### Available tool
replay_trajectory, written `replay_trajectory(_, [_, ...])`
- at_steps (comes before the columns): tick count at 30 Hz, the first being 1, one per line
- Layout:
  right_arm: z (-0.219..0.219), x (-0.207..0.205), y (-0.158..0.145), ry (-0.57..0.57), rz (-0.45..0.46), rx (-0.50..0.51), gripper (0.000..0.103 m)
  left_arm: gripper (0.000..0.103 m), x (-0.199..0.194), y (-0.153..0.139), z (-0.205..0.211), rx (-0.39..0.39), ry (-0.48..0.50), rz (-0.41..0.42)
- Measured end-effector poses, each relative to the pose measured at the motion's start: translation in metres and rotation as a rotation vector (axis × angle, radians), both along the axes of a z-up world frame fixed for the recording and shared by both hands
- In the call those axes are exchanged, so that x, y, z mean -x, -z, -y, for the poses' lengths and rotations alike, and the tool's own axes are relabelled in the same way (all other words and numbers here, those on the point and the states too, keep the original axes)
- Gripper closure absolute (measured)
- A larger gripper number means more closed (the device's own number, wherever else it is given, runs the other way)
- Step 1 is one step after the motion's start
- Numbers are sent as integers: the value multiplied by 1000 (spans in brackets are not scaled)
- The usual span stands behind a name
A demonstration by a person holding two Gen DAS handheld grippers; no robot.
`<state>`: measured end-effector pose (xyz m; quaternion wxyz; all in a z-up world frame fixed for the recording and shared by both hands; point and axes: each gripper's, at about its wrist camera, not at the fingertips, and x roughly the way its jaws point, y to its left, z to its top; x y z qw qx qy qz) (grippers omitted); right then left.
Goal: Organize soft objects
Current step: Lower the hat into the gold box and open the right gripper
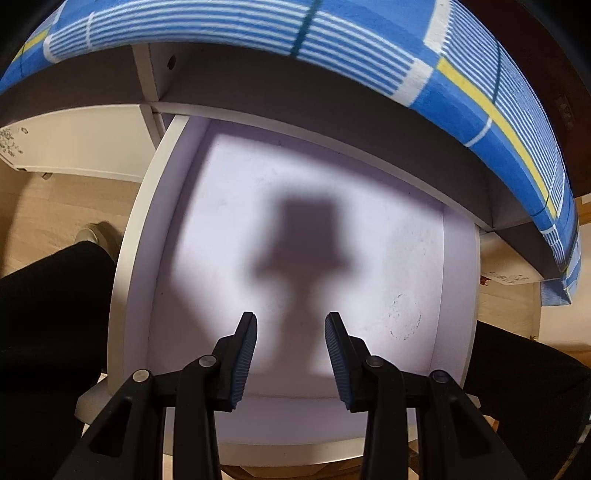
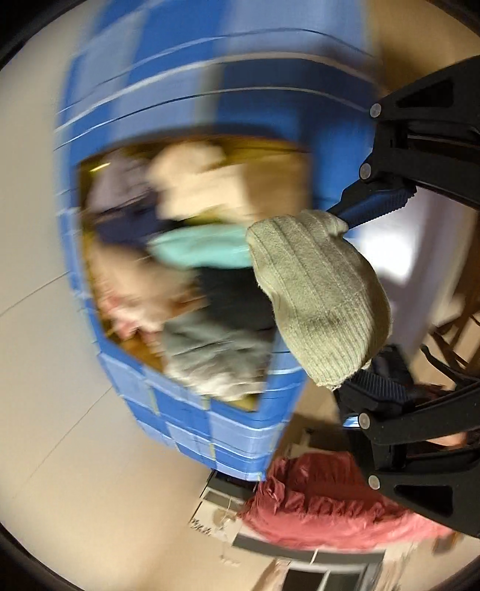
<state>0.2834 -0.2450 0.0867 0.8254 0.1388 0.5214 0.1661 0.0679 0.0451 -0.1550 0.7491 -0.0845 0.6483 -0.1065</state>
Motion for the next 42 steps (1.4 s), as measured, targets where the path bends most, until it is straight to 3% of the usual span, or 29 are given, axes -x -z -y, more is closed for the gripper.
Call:
replay_trajectory(4, [-25, -59, -26, -45, 65, 87, 31, 65, 3, 1, -4, 7, 0, -10])
replay_trajectory(7, [-50, -103, -26, -96, 88, 175, 31, 65, 2, 5, -9, 12, -6, -19])
replay_trajectory(11, [-79, -147, -13, -159, 65, 333, 31, 65, 3, 8, -17, 26, -29, -31])
replay_trajectory(15, [-105, -167, 6, -255, 45, 557, 31, 65, 3, 9, -20, 38, -46, -34])
replay_trajectory(17, [-117, -176, 20, -301, 37, 621, 31, 65, 2, 9, -21, 54, -55, -39])
replay_trajectory(20, [-131, -188, 32, -311, 42, 584, 31, 65, 1, 7, -21, 67, -63, -41])
replay_trajectory(23, [-127, -196, 40, -285, 6, 422, 34, 65, 1, 4, -20, 79, -65, -37])
replay_trajectory(25, [-118, -195, 47, -274, -7, 425, 34, 65, 1, 3, -18, 83, -59, -31])
replay_trajectory(29, [-92, -179, 30, -265, -10, 317, 33, 65, 0, 3, -17, 82, -55, -32])
replay_trajectory(32, [-82, -161, 1, -201, 80, 311, 12, 65, 1, -1, -19, 94, -62, -30])
replay_trajectory(34, [-82, -152, -12, -178, 149, 322, 9, 65, 0, -3, -17, 93, -58, -23])
replay_trajectory(35, [-84, -151, -16, -176, 157, 322, 11, 65, 1, -3, -16, 91, -53, -20])
replay_trajectory(37, [-88, -150, -13, -172, 146, 313, 45, 65, 2, -4, -13, 80, -42, -17])
replay_trajectory(39, [-95, -148, -1, -190, 115, 329, 59, 65, 2, -1, -14, 77, -40, -17])
replay_trajectory(42, [-99, -155, 19, -170, 93, 363, 58, 65, 2, -1, -14, 71, -42, -13])
